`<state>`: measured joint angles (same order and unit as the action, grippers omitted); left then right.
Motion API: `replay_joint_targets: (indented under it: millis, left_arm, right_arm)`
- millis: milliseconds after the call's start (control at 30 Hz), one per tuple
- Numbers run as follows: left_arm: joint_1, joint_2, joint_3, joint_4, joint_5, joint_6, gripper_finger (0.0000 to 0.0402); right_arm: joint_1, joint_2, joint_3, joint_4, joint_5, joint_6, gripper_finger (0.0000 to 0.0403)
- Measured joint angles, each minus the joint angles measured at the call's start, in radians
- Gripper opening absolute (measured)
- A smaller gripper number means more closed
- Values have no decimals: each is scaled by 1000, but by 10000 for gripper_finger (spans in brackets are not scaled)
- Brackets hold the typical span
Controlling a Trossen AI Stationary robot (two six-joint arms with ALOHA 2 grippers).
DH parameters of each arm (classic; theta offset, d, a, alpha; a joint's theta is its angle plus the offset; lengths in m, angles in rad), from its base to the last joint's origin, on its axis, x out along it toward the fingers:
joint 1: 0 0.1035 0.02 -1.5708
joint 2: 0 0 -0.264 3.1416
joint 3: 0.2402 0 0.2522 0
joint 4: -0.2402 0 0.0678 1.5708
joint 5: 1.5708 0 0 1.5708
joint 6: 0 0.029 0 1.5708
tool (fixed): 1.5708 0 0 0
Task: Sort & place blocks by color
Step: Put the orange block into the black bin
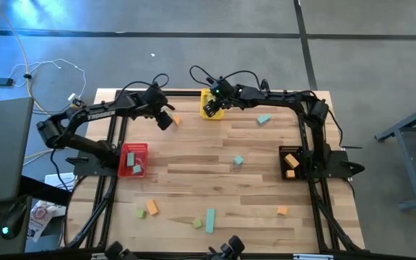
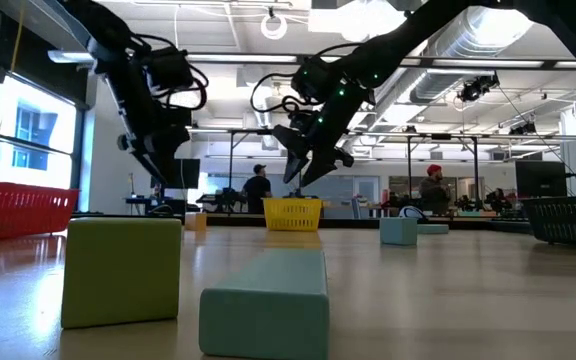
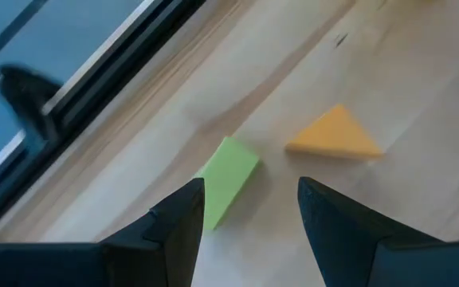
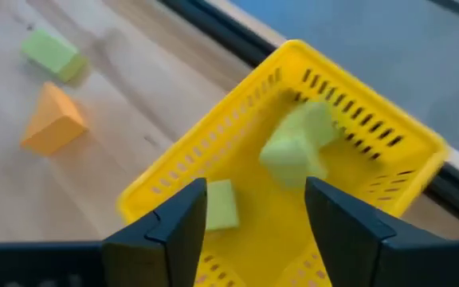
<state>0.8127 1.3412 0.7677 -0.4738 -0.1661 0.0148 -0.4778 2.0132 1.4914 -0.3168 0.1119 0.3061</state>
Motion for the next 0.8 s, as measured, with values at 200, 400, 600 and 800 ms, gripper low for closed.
replay_joint_targets:
  millis: [200,400,600,800]
  left_arm:
    - [-4,31,0,82,132,117,188]
    - [-4,31,0,116,190,339,188]
    - [-4,31,0,145,231,602,188]
    - [-4,37,0,142,245,742,188]
  right_arm:
    - [-2,-24,0,6,-41,-4,212]
    - [-2,-81,0,9,-42,-52,211]
    - [3,-126,0,4,-43,-73,211]
    - [25,-137,0,-4,-46,-90,211]
